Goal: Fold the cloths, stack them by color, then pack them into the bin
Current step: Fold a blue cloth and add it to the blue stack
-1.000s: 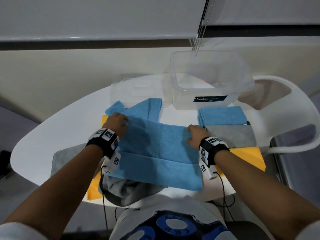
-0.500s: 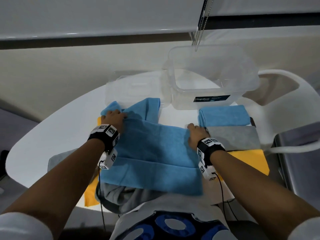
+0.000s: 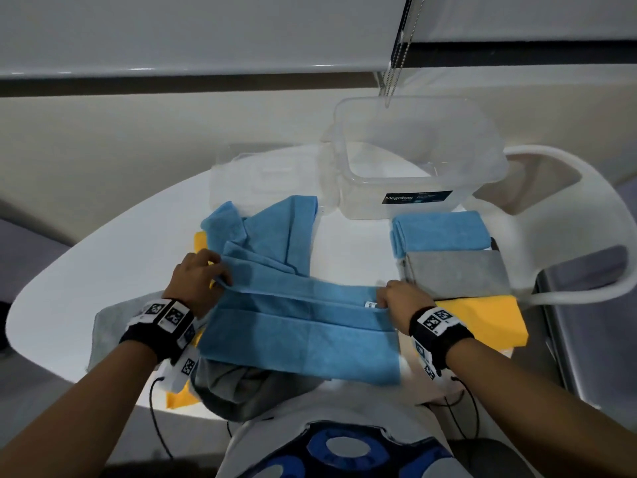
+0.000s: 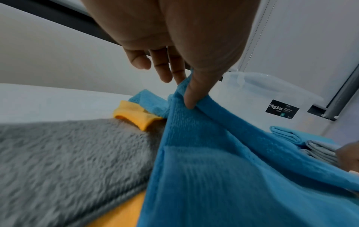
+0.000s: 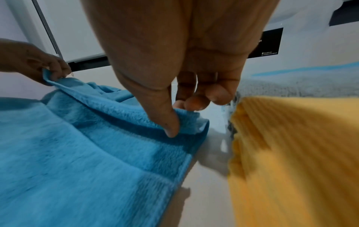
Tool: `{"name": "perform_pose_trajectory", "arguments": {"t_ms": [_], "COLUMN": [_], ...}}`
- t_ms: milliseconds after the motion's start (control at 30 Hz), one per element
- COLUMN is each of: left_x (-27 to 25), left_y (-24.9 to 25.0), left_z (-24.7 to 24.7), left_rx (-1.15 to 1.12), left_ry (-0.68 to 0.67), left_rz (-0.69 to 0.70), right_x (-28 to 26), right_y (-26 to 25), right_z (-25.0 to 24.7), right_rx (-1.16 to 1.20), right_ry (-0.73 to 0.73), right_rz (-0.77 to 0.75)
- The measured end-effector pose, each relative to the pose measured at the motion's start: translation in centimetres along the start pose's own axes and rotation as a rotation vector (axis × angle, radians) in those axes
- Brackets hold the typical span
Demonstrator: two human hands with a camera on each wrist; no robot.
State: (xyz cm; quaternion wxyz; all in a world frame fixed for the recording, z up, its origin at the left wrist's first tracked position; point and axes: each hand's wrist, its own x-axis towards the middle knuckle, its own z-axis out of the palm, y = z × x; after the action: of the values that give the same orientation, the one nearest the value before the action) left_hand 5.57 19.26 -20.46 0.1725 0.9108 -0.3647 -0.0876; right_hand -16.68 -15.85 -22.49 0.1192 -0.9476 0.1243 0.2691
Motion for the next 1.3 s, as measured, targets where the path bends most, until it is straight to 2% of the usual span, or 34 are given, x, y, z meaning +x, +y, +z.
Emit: {"name": "perform_pose_trajectory", "arguments": {"t_ms": [200, 333, 400, 500, 633, 733, 933, 1067, 1133, 1300], "left_x": [-3.1, -4.5, -4.9, -5.5, -6.3, -6.8, -7.3, -7.2, -7.3, -7.8], "left_y": [-0.3, -0.7, -0.3, 0.2, 0.6, 1.1, 1.4, 0.7, 0.0, -1.6], "left_z": [1.2, 2.4, 2.3, 2.2, 2.6, 2.7, 2.3, 1.8, 1.7, 1.5], "left_rx": [-0.06, -0.126, -0.16, -0.209, -0.309, -0.307, -0.264, -0.264, -0.276, -0.387], "left_ry": [-0.039, -0.019, -0.01, -0.063, -0.146, -0.163, -0.19, -0.316, -0.363, -0.413], "left_rz": [-0.075, -0.09, -0.165, -0.238, -0.357, -0.449, -0.529, -0.615, -0.633, -0.575], "right_x": [-1.2, -2.6, -3.5, -4.9, -6.0, -6.5, -6.7, -6.8, -6.9, -7.2], "right_y": [-0.5, -0.9, -1.2, -1.9, -2.3, -2.2, -2.0, -1.8, -1.7, -1.4], "right_z": [1.8, 2.6, 2.9, 3.7, 5.2, 6.1, 6.5, 6.2, 6.1, 5.7], "right_rx": [0.032, 0.047, 0.066, 0.104, 0.114, 0.185, 0.296, 0.354, 0.367, 0.362], "right_ry": [-0.066, -0.059, -0.017, 0.044, -0.033, -0.074, -0.064, -0.056, -0.06, -0.088], "right_rz": [0.002, -0.003, -0.016, -0.045, 0.003, 0.063, 0.128, 0.141, 0.127, 0.075]}}
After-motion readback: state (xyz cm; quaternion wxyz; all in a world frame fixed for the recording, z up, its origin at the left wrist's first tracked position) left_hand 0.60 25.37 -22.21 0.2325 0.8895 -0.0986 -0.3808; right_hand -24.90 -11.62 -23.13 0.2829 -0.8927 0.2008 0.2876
